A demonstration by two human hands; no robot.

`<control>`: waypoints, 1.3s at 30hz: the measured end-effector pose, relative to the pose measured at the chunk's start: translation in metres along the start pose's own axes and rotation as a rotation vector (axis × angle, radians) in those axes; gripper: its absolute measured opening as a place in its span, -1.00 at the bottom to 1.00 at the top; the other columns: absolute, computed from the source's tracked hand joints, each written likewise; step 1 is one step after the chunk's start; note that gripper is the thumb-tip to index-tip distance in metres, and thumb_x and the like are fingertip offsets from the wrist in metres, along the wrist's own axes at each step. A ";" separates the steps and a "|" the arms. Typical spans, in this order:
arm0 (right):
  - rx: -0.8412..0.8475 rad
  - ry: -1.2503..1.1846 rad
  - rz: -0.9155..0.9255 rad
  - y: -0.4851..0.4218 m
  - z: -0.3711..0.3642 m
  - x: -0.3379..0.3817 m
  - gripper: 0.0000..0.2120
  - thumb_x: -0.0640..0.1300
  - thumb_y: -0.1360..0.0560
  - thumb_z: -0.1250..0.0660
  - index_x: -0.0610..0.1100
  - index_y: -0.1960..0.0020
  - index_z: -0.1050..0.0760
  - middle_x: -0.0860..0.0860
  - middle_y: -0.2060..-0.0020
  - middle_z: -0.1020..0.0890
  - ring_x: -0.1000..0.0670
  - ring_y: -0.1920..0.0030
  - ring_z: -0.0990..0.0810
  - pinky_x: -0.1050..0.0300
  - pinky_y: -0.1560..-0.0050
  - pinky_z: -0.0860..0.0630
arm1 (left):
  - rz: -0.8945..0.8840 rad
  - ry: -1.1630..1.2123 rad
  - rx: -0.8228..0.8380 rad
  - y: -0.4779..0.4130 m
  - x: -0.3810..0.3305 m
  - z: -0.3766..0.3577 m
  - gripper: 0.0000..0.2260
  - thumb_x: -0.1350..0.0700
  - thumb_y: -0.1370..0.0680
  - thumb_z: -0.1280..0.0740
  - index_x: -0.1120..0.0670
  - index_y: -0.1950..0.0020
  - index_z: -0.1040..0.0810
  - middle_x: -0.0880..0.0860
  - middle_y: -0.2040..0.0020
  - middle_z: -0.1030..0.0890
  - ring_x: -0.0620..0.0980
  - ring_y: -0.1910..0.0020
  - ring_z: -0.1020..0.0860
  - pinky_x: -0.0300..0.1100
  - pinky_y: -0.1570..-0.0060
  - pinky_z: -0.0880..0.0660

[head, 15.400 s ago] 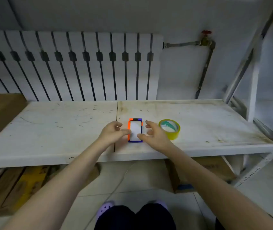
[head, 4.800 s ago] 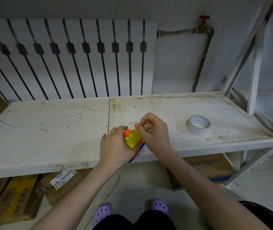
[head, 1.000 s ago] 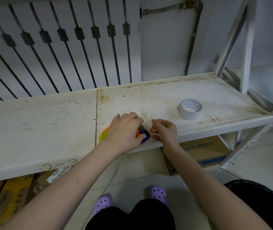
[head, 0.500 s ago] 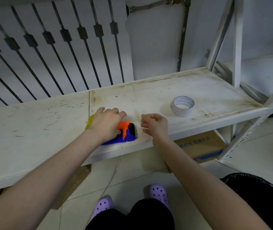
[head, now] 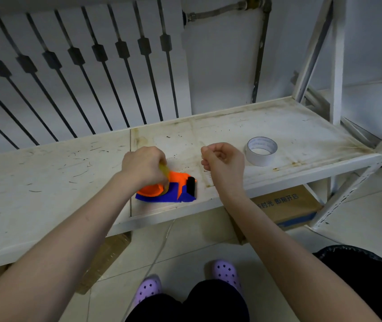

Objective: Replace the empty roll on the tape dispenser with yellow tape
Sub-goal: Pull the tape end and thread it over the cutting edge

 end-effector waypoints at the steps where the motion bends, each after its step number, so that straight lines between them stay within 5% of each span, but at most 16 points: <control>1: 0.018 0.040 0.067 0.004 -0.002 0.011 -0.93 -0.19 -0.46 -0.37 -0.18 0.17 -0.56 0.00 0.37 -0.61 0.11 0.37 -0.60 0.10 0.21 -0.61 | 0.003 -0.007 -0.012 0.000 -0.001 0.002 -0.54 -0.07 -0.26 -0.49 -0.04 -0.13 -0.57 -0.01 -0.08 -0.58 0.09 -0.11 -0.52 -0.09 0.09 -0.39; 8: 0.024 0.098 0.217 0.028 -0.010 0.038 -0.94 -0.19 -0.45 -0.40 -0.11 0.20 -0.56 0.04 0.35 -0.62 -0.02 0.28 -0.63 0.14 0.22 -0.60 | 0.035 -0.014 -0.031 0.001 0.006 0.000 -0.46 -0.16 -0.24 -0.50 -0.05 -0.18 -0.53 0.00 -0.11 -0.58 0.09 -0.12 -0.52 -0.10 0.17 -0.43; 14: -0.097 -0.068 -0.156 0.018 0.012 -0.020 -0.94 -0.23 -0.44 -0.38 -0.20 0.21 -0.57 -0.10 0.36 -0.65 0.12 0.42 -0.62 0.22 0.29 -0.60 | 0.070 -0.014 0.031 0.004 0.013 0.001 -0.46 -0.17 -0.26 -0.48 0.00 -0.17 -0.53 0.03 -0.11 -0.57 0.10 -0.10 -0.51 -0.08 0.18 -0.41; 17: -0.105 -0.056 -0.272 0.018 0.022 -0.052 -0.92 -0.23 -0.43 -0.38 -0.25 0.19 -0.58 -0.11 0.40 -0.64 0.04 0.41 -0.60 0.14 0.26 -0.60 | 0.015 -0.012 0.022 0.001 0.004 -0.003 -0.35 -0.11 -0.30 -0.48 -0.02 -0.35 -0.40 0.04 -0.28 -0.51 0.11 -0.27 -0.45 0.00 -0.05 -0.44; 21: -0.109 -0.063 -0.331 0.019 0.025 -0.070 -0.86 -0.16 -0.43 -0.42 -0.21 0.25 -0.55 -0.08 0.40 -0.64 0.02 0.39 -0.62 0.11 0.25 -0.62 | -0.274 -0.039 -0.028 0.005 -0.030 -0.012 -0.27 -0.08 -0.29 -0.49 -0.06 -0.41 -0.31 -0.01 -0.38 -0.40 0.07 -0.39 -0.34 0.15 -0.36 -0.25; 25: -0.119 -0.071 -0.347 0.018 0.024 -0.078 -0.85 -0.16 -0.43 -0.43 -0.23 0.23 -0.53 -0.09 0.36 -0.65 0.02 0.40 -0.64 0.16 0.33 -0.60 | -0.403 0.093 -0.108 0.017 -0.048 -0.016 -0.59 0.00 -0.40 -0.41 -0.02 -0.24 -0.49 0.00 -0.22 -0.52 0.04 -0.22 -0.47 -0.07 -0.21 -0.40; 28: -0.118 -0.044 -0.370 0.018 0.024 -0.087 -0.84 -0.14 -0.44 -0.42 -0.21 0.23 -0.53 -0.10 0.35 -0.66 0.02 0.41 -0.64 0.15 0.33 -0.59 | -0.403 0.112 -0.140 0.019 -0.048 -0.018 -0.69 0.00 -0.44 -0.36 -0.01 -0.18 -0.52 0.00 -0.16 -0.56 0.04 -0.16 -0.51 -0.03 -0.24 -0.38; 34: -0.070 0.050 -0.385 0.018 0.021 -0.099 -0.84 -0.14 -0.47 -0.39 -0.24 0.19 -0.55 -0.09 0.34 -0.67 0.05 0.43 -0.62 0.19 0.32 -0.60 | -0.360 0.002 -0.044 0.017 -0.045 -0.025 -0.52 -0.05 -0.48 -0.32 0.00 -0.39 -0.37 0.01 -0.36 -0.47 0.03 -0.33 -0.42 0.03 -0.45 -0.15; 39: -0.060 0.049 -0.300 0.016 0.019 -0.087 -0.85 -0.16 -0.48 -0.37 -0.20 0.23 -0.51 -0.08 0.38 -0.63 0.01 0.40 -0.60 0.14 0.30 -0.56 | -0.294 -0.185 -0.031 0.007 -0.051 -0.026 -0.34 -0.35 -0.27 -0.35 0.00 -0.24 -0.47 0.01 -0.12 -0.59 0.06 -0.13 -0.53 0.02 -0.17 -0.30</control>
Point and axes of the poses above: each hand's wrist, its own y-axis away from the middle knuckle, its own z-axis out of the back of the hand, x = y × z, the point moved 9 cm from there along -y, towards the middle knuckle
